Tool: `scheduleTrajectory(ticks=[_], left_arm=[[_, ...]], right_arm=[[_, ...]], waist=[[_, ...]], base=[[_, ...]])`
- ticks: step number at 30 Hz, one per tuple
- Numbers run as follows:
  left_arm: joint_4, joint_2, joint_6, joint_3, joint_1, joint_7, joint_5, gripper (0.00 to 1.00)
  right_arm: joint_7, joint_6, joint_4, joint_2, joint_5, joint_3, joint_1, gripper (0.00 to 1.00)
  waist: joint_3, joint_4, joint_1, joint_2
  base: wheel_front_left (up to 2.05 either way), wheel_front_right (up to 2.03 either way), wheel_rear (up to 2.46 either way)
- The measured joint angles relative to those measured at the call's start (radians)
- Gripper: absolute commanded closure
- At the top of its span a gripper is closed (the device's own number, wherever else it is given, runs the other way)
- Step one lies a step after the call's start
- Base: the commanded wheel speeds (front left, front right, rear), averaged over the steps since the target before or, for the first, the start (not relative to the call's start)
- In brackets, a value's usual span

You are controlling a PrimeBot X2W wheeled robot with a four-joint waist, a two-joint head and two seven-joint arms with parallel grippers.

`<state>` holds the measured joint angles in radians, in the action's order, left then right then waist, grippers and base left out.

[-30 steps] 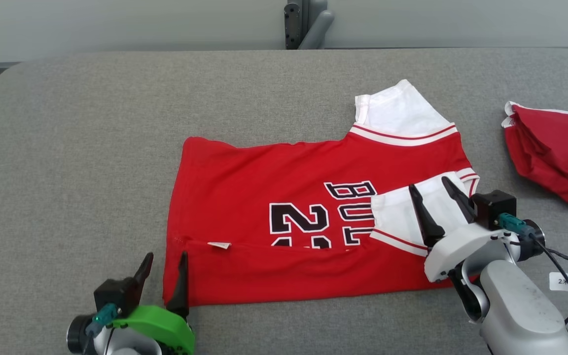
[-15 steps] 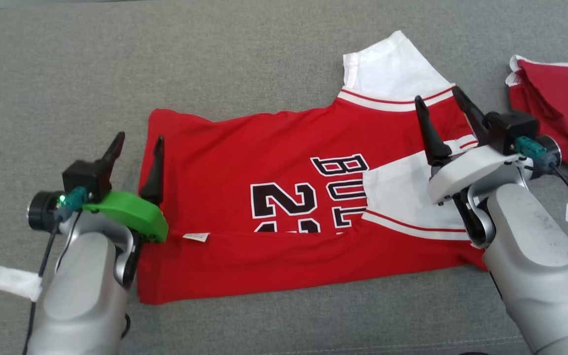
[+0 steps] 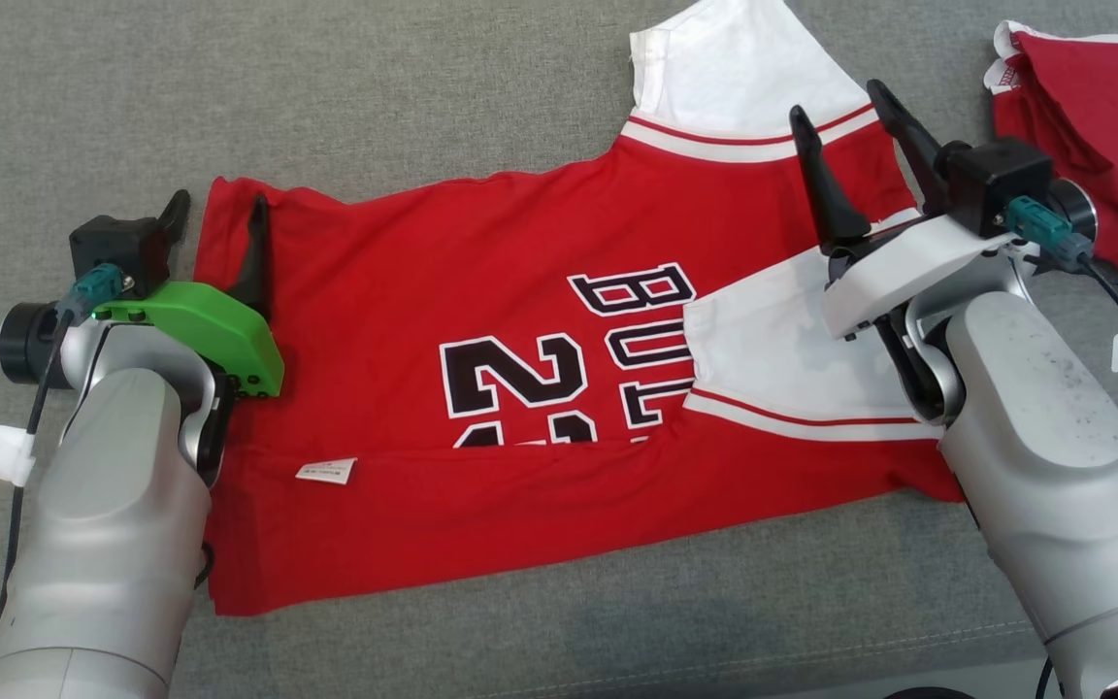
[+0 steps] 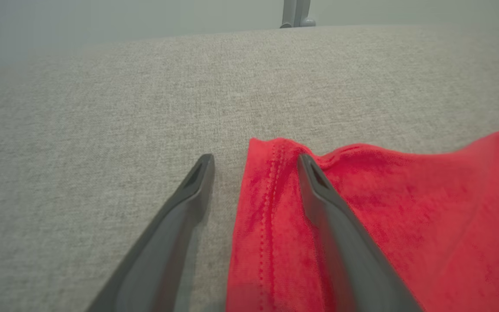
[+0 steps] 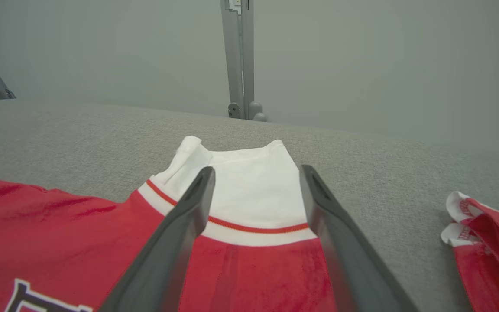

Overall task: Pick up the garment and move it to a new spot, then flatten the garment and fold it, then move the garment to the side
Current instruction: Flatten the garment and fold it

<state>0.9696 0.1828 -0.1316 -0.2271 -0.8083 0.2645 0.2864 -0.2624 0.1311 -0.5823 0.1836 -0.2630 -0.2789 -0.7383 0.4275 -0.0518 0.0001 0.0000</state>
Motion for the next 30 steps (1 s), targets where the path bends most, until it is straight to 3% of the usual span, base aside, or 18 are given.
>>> scheduleTrajectory(ticks=[5,6,7,9,17,25,30], left_arm=[[0.031,-0.001,0.000,0.006,-0.023,0.001,0.002,0.00],[0.032,-0.002,0.000,0.006,-0.028,0.001,0.002,0.10],[0.033,-0.003,0.000,0.007,-0.031,0.001,0.001,0.33],[0.026,-0.009,0.000,0.009,-0.037,0.001,-0.001,1.00],[-0.048,-0.038,0.000,-0.016,-0.040,0.000,0.004,1.00],[-0.110,-0.072,0.000,-0.066,-0.049,0.000,0.028,1.00],[-0.132,-0.092,0.000,-0.100,-0.065,0.000,0.046,1.00]], right_arm=[[0.000,0.000,0.001,0.008,-0.008,0.001,-0.020,0.00],[0.000,0.000,0.001,0.008,-0.008,0.000,-0.027,0.00],[0.000,0.000,0.000,0.010,-0.011,-0.001,-0.035,0.00],[0.000,0.000,-0.021,0.021,-0.026,-0.013,-0.072,0.00],[0.056,0.000,-0.158,0.072,-0.073,-0.072,-0.235,0.00],[0.266,0.000,-0.323,0.085,-0.171,-0.111,-0.391,0.00],[0.339,0.000,-0.430,0.099,-0.184,-0.099,-0.475,0.00]], waist=[[0.016,-0.007,0.0000,0.0000],[0.018,-0.006,0.0000,0.0000],[0.020,-0.005,0.0000,0.0000],[0.026,0.003,0.0000,0.0000],[0.041,0.040,0.0000,0.0000],[0.070,0.098,0.0000,0.0000],[0.094,0.139,0.0000,0.0000]], base=[[0.00,0.00,0.00],[0.00,0.00,0.00],[0.00,0.00,0.00],[0.00,0.00,0.00],[0.00,0.00,0.00],[0.00,0.00,0.00],[0.00,0.00,0.00]])
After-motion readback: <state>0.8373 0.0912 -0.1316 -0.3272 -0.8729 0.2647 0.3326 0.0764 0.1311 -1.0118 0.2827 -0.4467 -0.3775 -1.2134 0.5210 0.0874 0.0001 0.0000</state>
